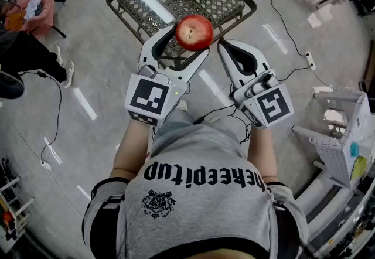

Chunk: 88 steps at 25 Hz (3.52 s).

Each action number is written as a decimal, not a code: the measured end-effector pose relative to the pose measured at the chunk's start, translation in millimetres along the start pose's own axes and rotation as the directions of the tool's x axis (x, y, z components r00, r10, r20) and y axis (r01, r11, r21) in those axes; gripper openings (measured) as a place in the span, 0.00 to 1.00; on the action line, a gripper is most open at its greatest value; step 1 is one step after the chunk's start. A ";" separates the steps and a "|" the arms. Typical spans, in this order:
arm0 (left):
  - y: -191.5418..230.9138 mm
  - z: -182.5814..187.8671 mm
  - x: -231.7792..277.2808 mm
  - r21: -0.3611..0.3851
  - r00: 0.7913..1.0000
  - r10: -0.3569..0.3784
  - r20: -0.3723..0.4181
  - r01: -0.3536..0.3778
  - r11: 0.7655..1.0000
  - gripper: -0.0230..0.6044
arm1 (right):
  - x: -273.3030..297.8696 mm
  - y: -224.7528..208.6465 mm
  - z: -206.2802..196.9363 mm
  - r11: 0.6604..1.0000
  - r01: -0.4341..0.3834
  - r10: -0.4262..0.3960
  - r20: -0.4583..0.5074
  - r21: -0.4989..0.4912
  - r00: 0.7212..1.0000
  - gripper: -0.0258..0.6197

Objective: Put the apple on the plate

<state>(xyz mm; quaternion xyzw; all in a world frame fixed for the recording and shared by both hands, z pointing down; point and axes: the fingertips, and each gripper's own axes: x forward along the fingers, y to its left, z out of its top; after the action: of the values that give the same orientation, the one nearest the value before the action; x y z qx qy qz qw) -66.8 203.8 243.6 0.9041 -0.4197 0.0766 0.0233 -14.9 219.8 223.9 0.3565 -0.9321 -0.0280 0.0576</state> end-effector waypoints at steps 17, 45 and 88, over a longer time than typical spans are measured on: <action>20.4 0.4 -3.4 0.013 0.999 -0.033 0.021 0.033 0.999 0.64 | 21.3 11.2 -0.9 1.000 0.026 -0.026 0.008 -0.002 1.000 0.04; 57.6 8.0 76.6 -0.022 0.999 0.002 0.039 -0.001 1.000 0.64 | 60.3 -79.1 -5.8 0.999 -0.022 0.022 0.018 0.034 1.000 0.04; 77.0 24.7 234.1 -0.052 0.959 0.281 -0.039 -0.283 0.958 0.63 | 93.5 -246.1 -34.5 0.945 -0.313 0.311 0.041 0.094 0.950 0.04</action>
<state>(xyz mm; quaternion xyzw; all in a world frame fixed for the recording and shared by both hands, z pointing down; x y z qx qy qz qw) 26.4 -25.5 254.5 0.8326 -0.5460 0.0814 0.0447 83.1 -26.2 243.3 0.2066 -0.9776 0.0235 0.0314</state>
